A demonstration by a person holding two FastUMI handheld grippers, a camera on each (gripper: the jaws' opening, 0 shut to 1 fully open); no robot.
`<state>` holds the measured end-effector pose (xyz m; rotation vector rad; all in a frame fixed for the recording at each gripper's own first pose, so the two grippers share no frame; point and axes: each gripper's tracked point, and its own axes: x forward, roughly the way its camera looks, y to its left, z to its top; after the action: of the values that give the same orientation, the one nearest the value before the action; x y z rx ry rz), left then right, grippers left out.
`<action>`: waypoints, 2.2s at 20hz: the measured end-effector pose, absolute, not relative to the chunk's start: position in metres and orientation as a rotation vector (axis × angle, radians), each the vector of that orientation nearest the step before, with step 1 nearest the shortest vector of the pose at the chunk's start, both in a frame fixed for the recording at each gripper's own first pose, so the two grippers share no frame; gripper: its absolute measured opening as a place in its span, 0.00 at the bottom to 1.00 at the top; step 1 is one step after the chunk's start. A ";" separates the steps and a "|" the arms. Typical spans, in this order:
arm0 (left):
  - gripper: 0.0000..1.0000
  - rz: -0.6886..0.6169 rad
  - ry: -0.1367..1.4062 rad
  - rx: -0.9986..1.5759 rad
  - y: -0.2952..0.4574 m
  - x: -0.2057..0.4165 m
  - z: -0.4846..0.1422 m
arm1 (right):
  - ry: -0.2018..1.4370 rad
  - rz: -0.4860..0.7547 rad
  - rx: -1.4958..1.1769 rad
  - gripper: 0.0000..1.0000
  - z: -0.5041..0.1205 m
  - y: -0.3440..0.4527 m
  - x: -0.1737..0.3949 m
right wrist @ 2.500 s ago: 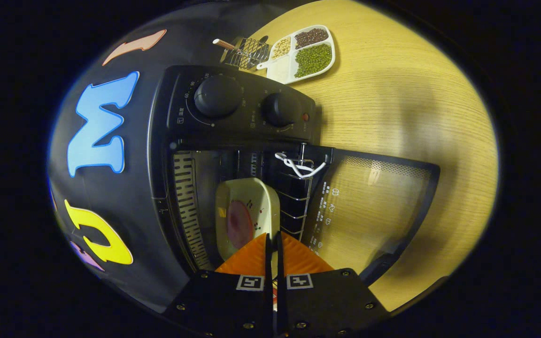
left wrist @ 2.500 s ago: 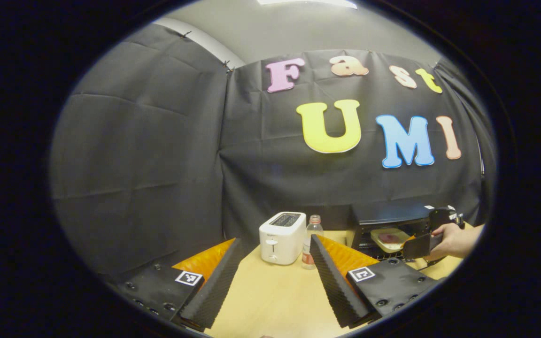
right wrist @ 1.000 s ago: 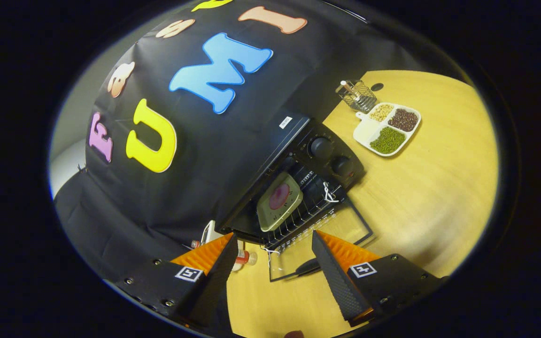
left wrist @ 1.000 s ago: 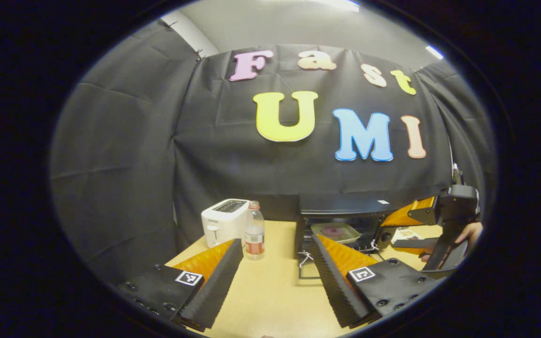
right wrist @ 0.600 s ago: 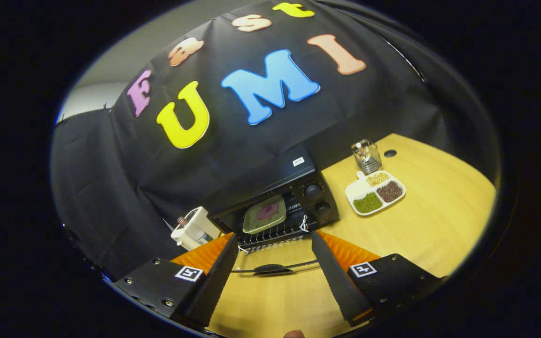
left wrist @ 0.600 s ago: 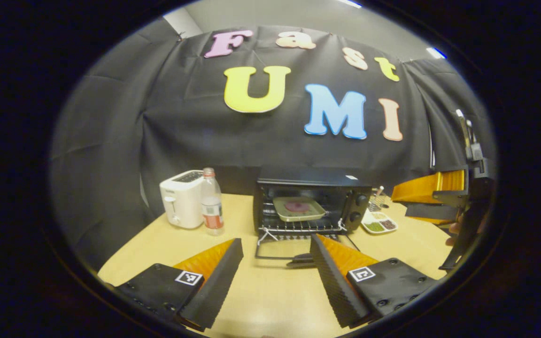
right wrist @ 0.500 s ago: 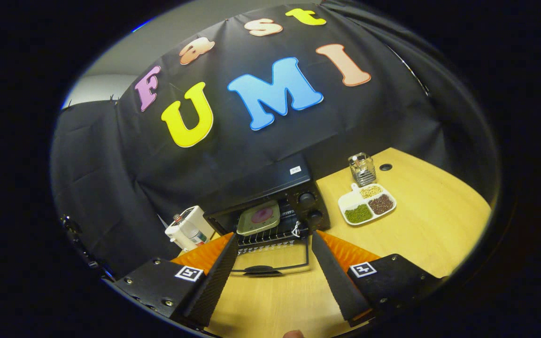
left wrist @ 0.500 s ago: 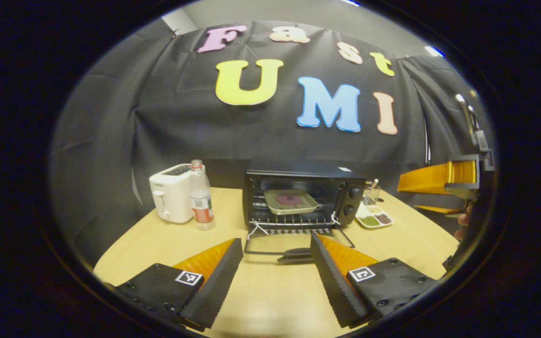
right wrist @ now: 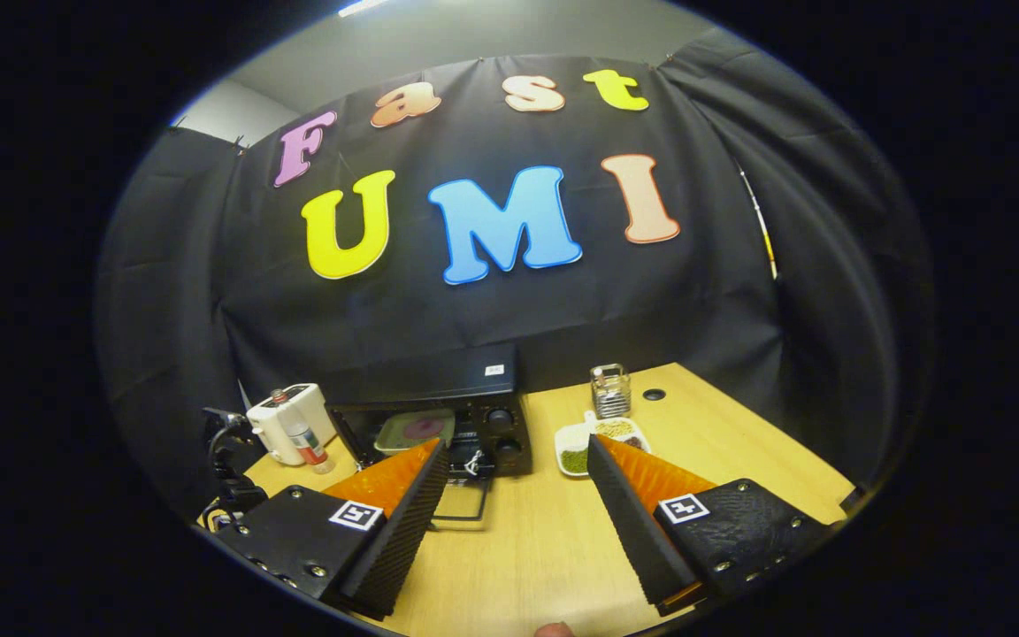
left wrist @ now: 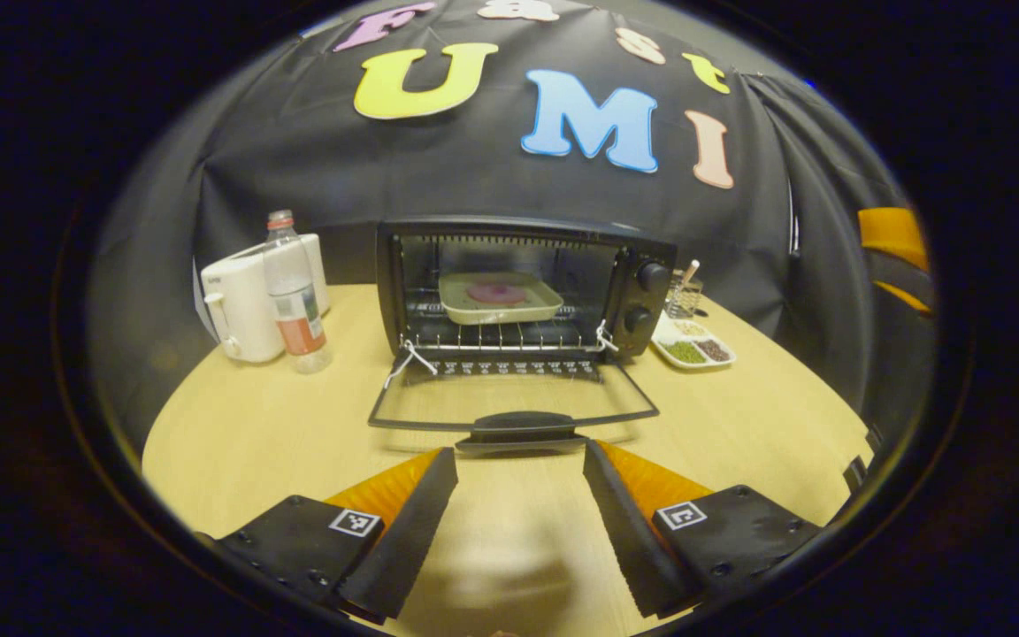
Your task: Open the electric oven with the left hand, put the food in, and close the electric oven.
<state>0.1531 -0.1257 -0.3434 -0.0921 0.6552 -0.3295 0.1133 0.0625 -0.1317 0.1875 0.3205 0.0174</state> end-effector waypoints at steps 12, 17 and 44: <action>1.00 -0.315 0.756 -0.028 -0.143 0.183 -0.408 | 0.313 -0.119 0.062 0.98 -0.127 0.024 0.101; 0.98 -0.280 0.737 -0.019 -0.143 0.187 -0.405 | 0.304 -0.095 0.043 0.98 -0.123 0.032 0.101; 0.97 -0.267 0.292 -0.068 -0.130 0.303 -0.193 | 0.282 -0.055 0.119 0.98 -0.115 0.041 0.105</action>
<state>0.3033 -0.1297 -0.1929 -0.0684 0.2921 -0.2670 0.1054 0.0413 -0.1153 0.1189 0.2816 -0.0550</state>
